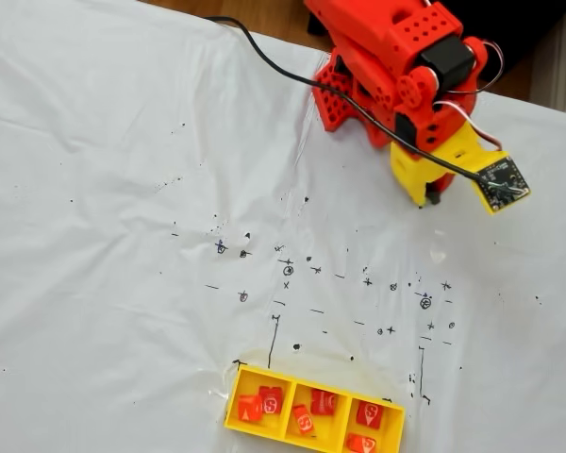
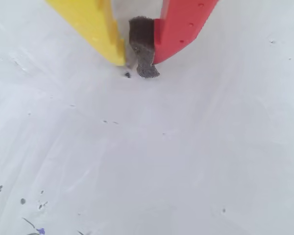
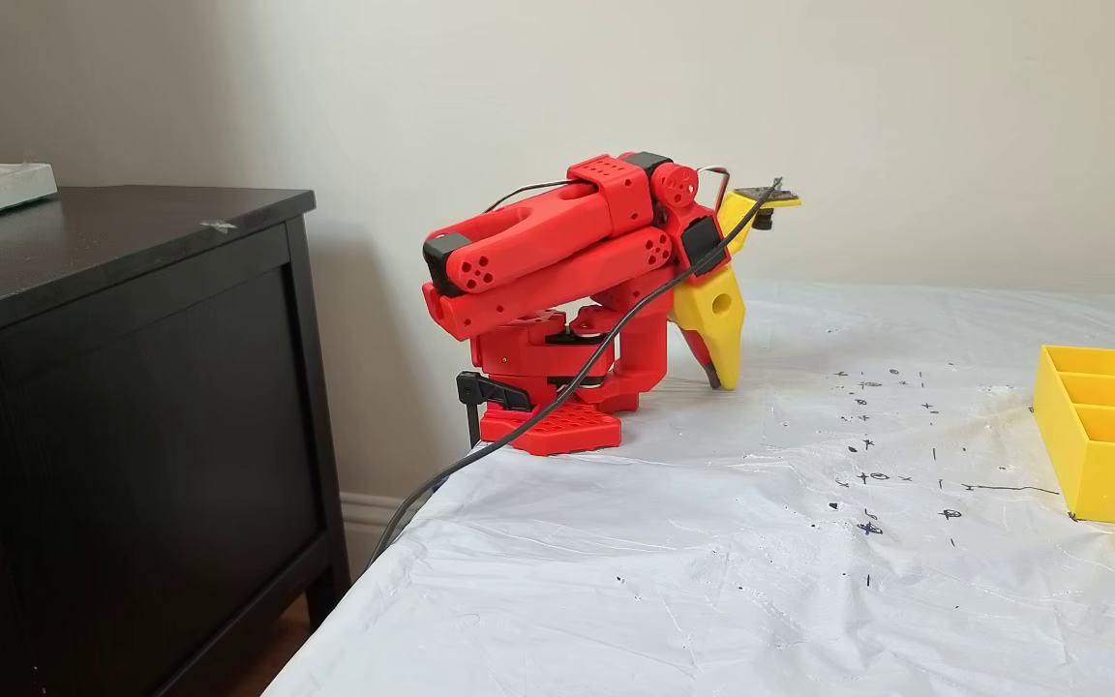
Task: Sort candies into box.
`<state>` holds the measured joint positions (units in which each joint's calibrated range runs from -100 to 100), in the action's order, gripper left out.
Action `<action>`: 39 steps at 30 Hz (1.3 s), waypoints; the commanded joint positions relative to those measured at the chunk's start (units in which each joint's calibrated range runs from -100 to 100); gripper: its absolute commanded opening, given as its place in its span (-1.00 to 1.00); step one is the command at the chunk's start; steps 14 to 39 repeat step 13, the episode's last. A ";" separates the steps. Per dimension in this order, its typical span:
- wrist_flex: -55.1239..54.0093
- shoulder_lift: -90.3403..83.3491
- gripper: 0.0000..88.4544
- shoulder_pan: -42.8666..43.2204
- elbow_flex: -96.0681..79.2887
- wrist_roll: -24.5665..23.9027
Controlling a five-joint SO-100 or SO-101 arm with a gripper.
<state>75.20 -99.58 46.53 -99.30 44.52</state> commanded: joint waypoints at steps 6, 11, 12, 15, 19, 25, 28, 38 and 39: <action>0.49 -0.34 -0.87 0.21 -0.70 -4.84; 0.49 -0.34 -0.87 0.12 -0.70 -4.84; 0.49 -0.34 -0.87 0.12 -0.70 -4.84; 0.49 -0.34 -0.87 0.12 -0.70 -4.84; 0.49 -0.34 -0.87 0.12 -0.70 -4.84; 0.49 -0.34 -0.87 0.12 -0.70 -4.84; 0.49 -0.34 -0.87 0.12 -0.70 -4.84; 0.49 -0.34 -0.87 0.12 -0.70 -4.84; 0.49 -0.34 -0.87 0.12 -0.70 -4.84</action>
